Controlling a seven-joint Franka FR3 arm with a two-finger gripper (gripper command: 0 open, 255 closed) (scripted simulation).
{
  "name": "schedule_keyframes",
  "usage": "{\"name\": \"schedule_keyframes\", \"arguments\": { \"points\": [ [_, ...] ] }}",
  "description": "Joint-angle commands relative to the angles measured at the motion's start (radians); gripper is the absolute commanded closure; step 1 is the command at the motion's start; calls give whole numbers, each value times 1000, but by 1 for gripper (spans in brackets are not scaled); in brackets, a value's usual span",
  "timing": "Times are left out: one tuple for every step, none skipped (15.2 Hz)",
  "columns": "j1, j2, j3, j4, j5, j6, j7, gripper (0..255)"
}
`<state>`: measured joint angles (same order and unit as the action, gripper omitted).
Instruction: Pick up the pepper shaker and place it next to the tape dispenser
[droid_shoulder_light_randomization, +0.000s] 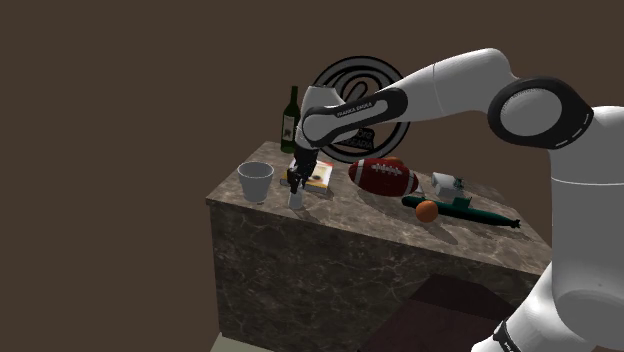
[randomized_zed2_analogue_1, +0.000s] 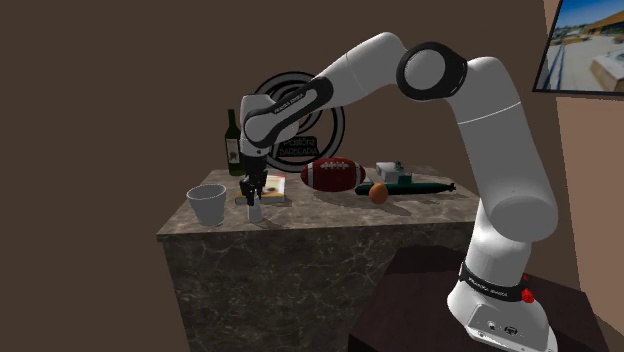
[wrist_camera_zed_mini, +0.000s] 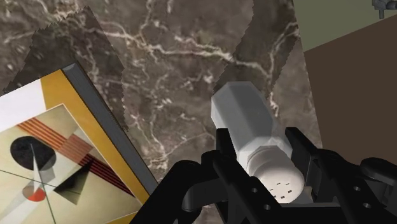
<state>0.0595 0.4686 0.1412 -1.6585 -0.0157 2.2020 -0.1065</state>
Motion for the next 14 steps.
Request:
{"name": "schedule_keyframes", "arguments": {
  "points": [
    [0, 0, 0, 0, 0, 0, 0, 255],
    [0, 0, 0, 0, 0, 0, 0, 255],
    [0, 0, 0, 0, 0, 0, 0, 255],
    [0, -6, 1, 5, 1, -11, 0, 255],
    [0, -11, 1, 10, 2, -22, 0, 255],
    [-1, -17, 1, 16, 2, -33, 0, 255],
    [-1, -22, 2, 22, 3, -44, 0, 255],
    [-1, -27, 2, 28, 4, -55, 0, 255],
    [-1, -32, 3, 34, 4, -66, 0, 255],
    [-2, -37, 3, 41, 5, -78, 0, 255],
    [-2, -41, 3, 48, 5, -89, 0, 255],
    [-2, -45, 4, 55, 6, -101, 0, 255],
    [-2, -50, 4, 63, 6, -112, 0, 255],
    [-2, -54, 4, 71, 7, -124, 0, 255]
  ]
}}
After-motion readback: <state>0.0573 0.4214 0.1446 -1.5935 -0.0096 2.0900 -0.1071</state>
